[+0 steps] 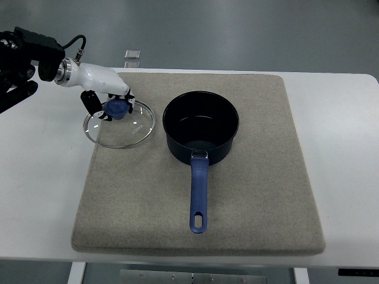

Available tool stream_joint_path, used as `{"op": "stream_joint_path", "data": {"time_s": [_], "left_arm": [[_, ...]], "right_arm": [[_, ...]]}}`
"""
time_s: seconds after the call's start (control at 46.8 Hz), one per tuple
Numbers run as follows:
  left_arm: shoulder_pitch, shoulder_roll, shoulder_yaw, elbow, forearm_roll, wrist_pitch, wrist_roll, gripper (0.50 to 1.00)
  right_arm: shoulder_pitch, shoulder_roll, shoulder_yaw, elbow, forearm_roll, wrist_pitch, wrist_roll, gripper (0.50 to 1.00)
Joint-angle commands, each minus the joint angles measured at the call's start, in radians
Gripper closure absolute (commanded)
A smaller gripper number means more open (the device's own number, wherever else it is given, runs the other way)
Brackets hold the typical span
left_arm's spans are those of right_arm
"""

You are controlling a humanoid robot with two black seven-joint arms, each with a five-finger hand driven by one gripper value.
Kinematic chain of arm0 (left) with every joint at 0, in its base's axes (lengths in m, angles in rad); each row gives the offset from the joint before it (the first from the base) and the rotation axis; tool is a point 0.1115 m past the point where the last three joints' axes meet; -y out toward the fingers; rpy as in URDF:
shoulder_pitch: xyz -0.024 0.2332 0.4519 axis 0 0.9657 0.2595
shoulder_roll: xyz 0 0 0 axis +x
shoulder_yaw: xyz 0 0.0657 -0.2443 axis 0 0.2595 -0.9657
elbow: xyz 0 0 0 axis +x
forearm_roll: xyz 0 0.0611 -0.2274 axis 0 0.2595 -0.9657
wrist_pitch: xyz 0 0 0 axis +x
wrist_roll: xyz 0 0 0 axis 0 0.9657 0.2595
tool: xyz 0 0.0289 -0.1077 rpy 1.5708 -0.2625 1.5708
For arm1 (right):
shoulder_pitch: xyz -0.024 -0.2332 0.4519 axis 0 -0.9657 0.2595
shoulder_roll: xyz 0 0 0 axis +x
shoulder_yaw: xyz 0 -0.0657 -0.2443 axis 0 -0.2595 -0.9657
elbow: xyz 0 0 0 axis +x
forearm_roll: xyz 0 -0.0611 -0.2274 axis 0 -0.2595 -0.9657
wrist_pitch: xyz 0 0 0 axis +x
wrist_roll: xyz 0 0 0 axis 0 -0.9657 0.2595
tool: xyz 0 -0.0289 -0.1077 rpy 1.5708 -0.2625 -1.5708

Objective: Open pot lid and place left with left hand
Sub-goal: 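Lower the lid onto the pad beside the saucepan, nearer the left hand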

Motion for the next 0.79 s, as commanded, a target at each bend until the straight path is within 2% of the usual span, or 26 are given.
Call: {"op": "stream_joint_path", "data": {"time_s": [0.0, 0.235, 0.385, 0.77], "left_arm": [[-0.001, -0.006, -0.002, -0.001, 0.001, 0.001, 0.0, 1.0], [-0.004, -0.006, -0.002, -0.023, 0.024, 0.012, 0.0, 1.0], [0.002, -0.006, -0.002, -0.036, 0.081, 0.069, 0.0, 1.0], [0.039, -0.004, -0.005, -0.027, 0.074, 0.148, 0.0, 1.0]], "right_arm": [[0.0, 0.0, 0.0, 0.0, 0.0, 0.0, 0.0, 0.583], [0.0, 0.0, 0.0, 0.0, 0.0, 0.0, 0.0, 0.583], [0.0, 0.0, 0.0, 0.0, 0.0, 0.0, 0.0, 0.583], [0.0, 0.0, 0.0, 0.0, 0.0, -0.001, 0.0, 0.583]]}}
